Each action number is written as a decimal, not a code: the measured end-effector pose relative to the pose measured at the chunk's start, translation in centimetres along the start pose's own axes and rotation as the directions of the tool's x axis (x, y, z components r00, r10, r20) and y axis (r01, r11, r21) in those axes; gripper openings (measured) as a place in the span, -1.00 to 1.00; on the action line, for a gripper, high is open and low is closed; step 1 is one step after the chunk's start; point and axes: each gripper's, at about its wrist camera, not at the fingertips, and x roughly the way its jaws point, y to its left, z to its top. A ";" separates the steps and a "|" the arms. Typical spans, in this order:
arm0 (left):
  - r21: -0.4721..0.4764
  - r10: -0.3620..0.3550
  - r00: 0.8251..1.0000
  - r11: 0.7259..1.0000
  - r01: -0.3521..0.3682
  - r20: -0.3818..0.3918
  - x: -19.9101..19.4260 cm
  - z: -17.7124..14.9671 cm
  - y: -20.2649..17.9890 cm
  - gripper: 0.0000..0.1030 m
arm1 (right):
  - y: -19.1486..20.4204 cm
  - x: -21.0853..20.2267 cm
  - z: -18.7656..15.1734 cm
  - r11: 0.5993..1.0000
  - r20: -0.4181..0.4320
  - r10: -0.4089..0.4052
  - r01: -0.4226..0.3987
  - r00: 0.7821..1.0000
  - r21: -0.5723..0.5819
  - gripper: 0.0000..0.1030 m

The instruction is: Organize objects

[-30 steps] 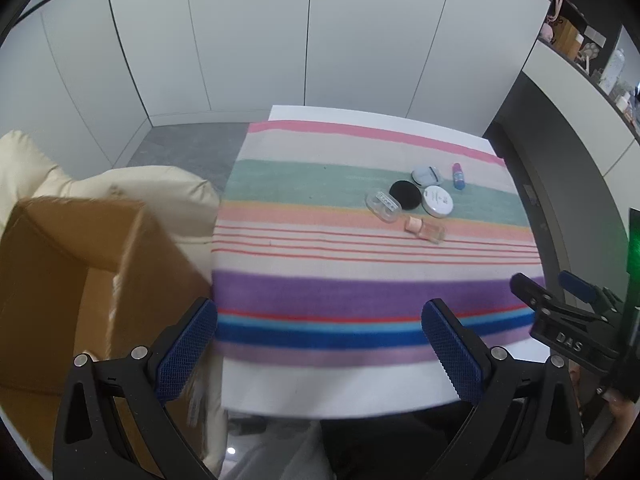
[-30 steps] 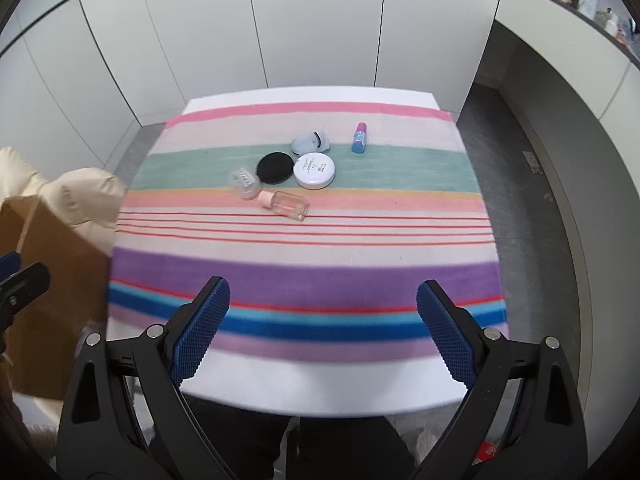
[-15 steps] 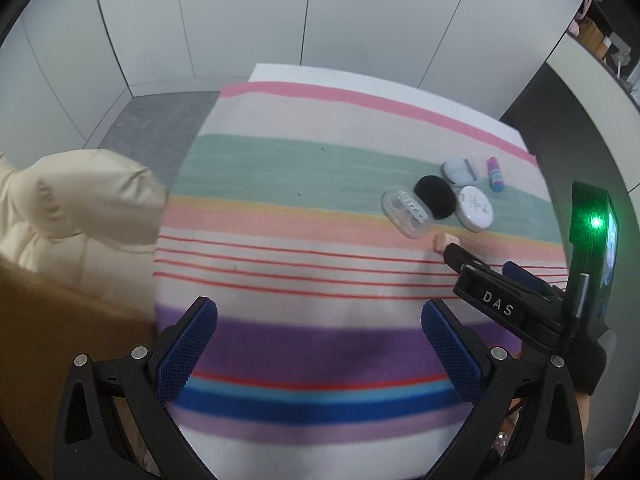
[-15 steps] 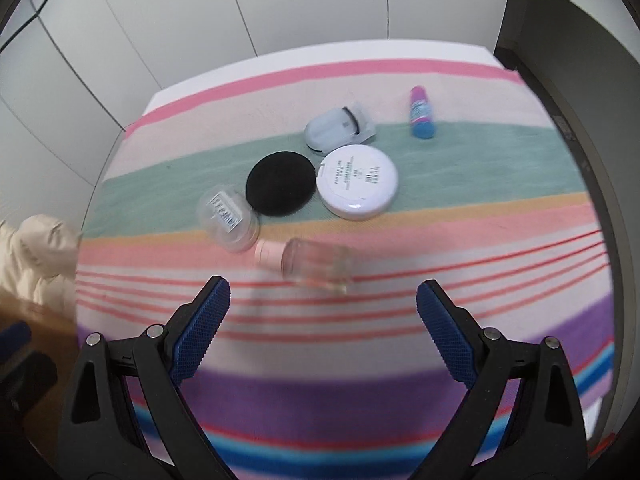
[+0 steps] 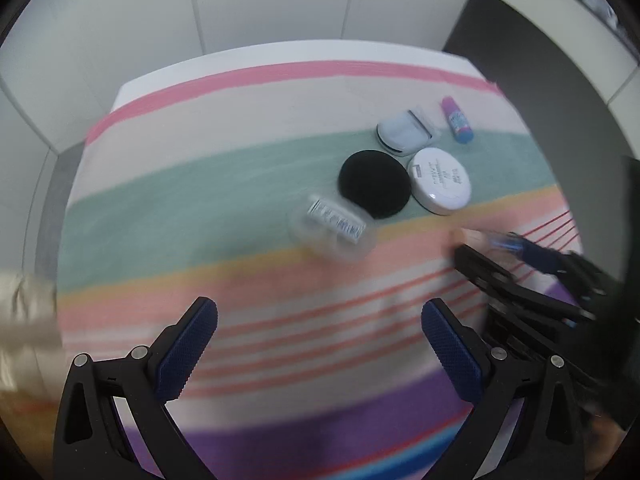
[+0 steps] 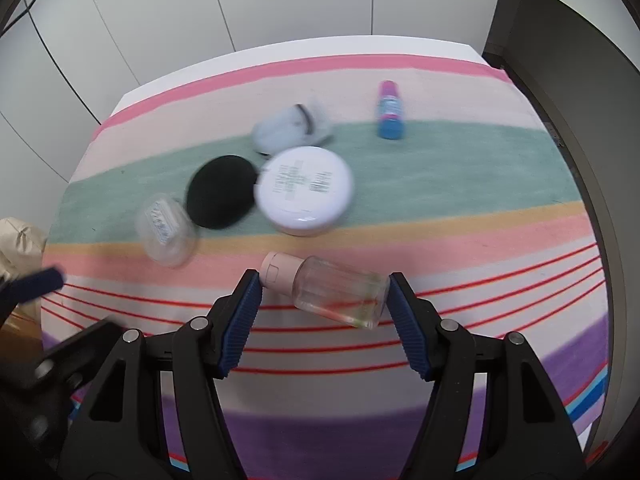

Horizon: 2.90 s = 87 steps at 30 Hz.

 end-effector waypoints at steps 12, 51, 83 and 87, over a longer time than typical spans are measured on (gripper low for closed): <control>0.015 0.022 0.998 1.000 -0.023 0.055 2.6 2.4 -2.2 0.08 | -2.0 -0.5 -2.0 1.000 -0.007 0.003 -0.003 1.000 -0.017 0.29; -0.260 0.199 0.960 0.955 -0.145 0.195 -22.7 4.3 -0.9 0.07 | -0.6 -21.7 8.6 0.995 0.215 0.000 0.021 0.977 -0.095 0.29; -0.225 0.200 0.927 0.965 -0.132 0.316 -35.2 2.2 -3.4 0.08 | 0.8 -33.4 8.3 0.990 0.293 0.042 -0.001 0.955 -0.140 0.29; -0.204 0.195 0.929 0.970 -0.134 0.315 -35.6 1.1 -4.1 0.08 | 0.8 -34.2 7.3 0.989 0.292 0.041 0.002 0.956 -0.148 0.29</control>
